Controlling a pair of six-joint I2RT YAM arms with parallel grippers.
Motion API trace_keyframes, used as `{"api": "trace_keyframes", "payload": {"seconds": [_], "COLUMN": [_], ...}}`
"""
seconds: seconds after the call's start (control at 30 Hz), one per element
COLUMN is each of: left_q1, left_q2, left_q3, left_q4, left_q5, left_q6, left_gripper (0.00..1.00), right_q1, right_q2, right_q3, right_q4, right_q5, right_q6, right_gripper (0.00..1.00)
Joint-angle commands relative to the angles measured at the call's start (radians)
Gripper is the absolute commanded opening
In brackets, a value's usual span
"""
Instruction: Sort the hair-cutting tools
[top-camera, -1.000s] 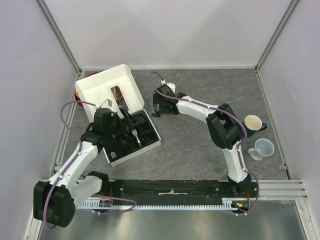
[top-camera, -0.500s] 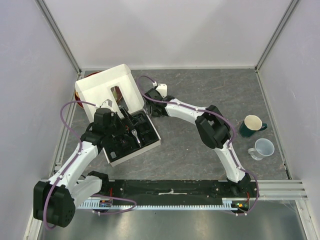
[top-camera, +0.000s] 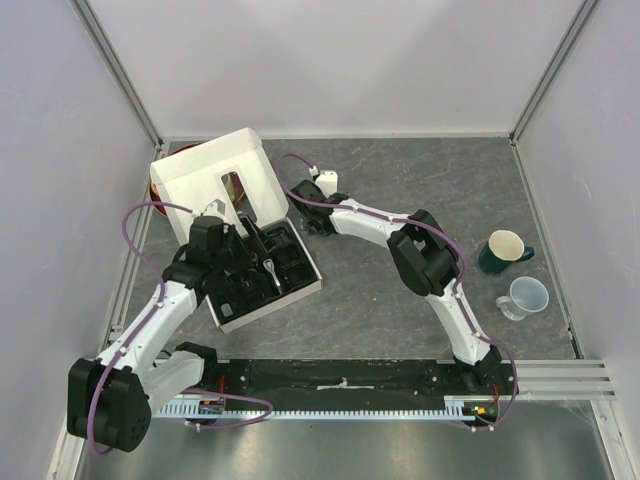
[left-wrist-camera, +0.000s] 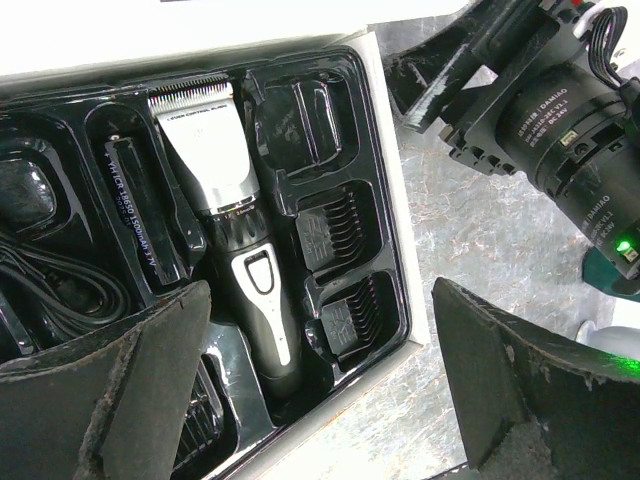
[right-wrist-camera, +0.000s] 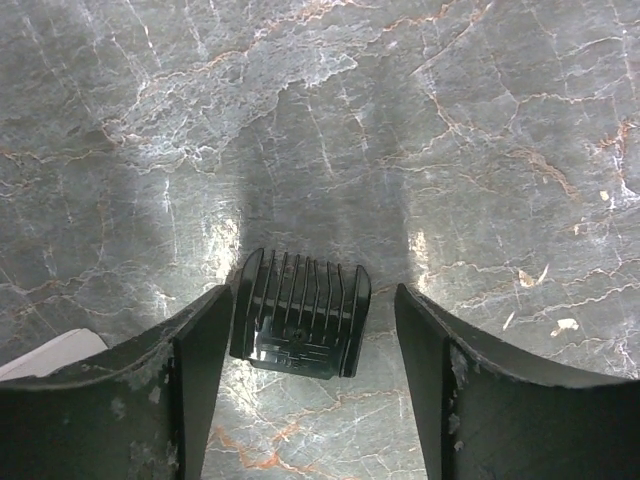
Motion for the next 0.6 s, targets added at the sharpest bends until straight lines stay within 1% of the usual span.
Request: {"api": "trace_keyframes", "payload": {"seconds": [0.0, 0.03, 0.1, 0.13, 0.23, 0.3, 0.43, 0.57], "left_q1": [0.001, -0.001, -0.001, 0.001, 0.001, -0.001, -0.001, -0.005], "left_q2": [0.007, 0.009, 0.004, 0.004, 0.0, 0.0, -0.002, -0.022], "left_q3": [0.013, 0.013, 0.01, 0.011, 0.008, 0.005, -0.004, -0.029], "left_q4": [0.017, 0.017, 0.018, 0.015, 0.021, 0.029, 0.095, 0.176], "left_q5": [-0.006, -0.005, 0.0, -0.002, 0.006, 0.02, 0.135, 0.204], "left_q6": [0.034, 0.034, 0.034, 0.036, 0.034, 0.036, 0.051, 0.053], "left_gripper": [0.97, 0.97, 0.97, 0.97, 0.97, 0.97, 0.95, 0.93], "right_q1": [-0.017, -0.021, -0.027, -0.027, -0.034, -0.037, -0.042, -0.045], "right_q2": [-0.004, -0.003, 0.003, 0.003, -0.012, -0.03, -0.098, -0.228], "right_q3": [-0.048, -0.052, -0.057, -0.063, -0.08, -0.086, -0.126, -0.173], "right_q4": [-0.013, -0.013, -0.013, -0.013, -0.012, -0.007, 0.01, 0.036], "right_q5": [-0.091, -0.097, -0.111, -0.111, -0.108, -0.107, -0.119, -0.153], "right_q6": [0.069, 0.073, 0.081, 0.086, 0.101, 0.106, 0.118, 0.136], "right_gripper": [0.7, 0.63, 0.58, 0.53, 0.44, 0.43, 0.41, 0.41]}}
